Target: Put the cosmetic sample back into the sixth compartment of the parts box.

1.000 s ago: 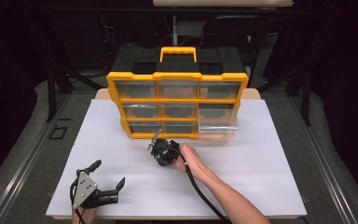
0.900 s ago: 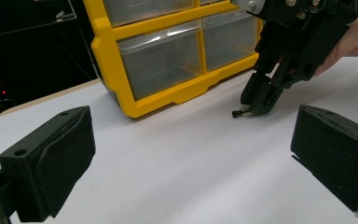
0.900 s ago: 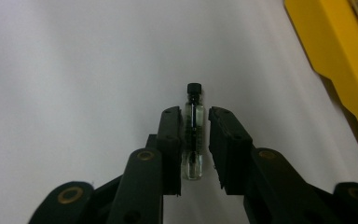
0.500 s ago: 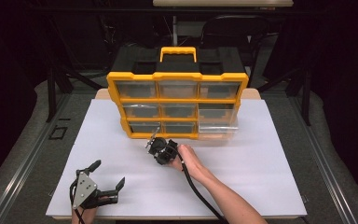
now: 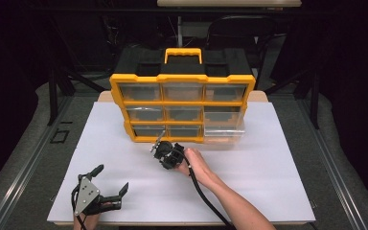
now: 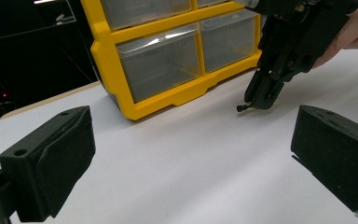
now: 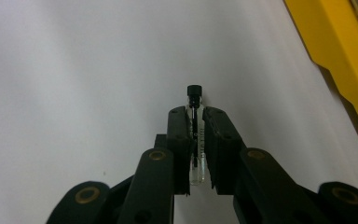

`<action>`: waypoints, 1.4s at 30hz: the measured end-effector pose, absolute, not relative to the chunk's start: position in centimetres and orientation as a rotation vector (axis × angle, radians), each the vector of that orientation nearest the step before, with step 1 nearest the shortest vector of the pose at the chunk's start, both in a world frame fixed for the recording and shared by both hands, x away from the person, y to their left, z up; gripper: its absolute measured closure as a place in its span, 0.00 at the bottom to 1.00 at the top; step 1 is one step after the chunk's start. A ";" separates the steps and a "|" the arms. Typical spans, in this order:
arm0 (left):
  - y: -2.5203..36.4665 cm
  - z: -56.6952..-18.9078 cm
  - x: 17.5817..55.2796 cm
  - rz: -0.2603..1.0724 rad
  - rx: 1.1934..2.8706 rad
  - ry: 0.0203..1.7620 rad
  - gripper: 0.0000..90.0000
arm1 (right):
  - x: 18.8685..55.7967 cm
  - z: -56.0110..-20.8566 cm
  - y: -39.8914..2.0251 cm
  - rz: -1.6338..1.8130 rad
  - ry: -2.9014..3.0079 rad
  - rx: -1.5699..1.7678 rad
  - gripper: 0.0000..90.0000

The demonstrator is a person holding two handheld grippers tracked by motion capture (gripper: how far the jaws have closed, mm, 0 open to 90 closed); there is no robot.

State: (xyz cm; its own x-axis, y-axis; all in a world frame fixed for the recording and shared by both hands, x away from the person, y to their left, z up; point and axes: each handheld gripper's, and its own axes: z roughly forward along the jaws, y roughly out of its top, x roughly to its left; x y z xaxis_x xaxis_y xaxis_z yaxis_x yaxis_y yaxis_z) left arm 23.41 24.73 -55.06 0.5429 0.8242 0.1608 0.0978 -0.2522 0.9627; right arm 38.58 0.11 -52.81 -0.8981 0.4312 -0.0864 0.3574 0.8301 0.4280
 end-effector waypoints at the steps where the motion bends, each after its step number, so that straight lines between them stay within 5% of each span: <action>1: 24.7 -55.1 23.4 0.841 1.700 0.778 0.00 | 38.5 -52.6 0.0 0.602 2.828 0.612 0.90; 42: 24.4 -55.1 23.4 0.844 1.713 0.776 0.00 | 34.5 -51.1 -5.3 0.575 2.764 0.590 0.90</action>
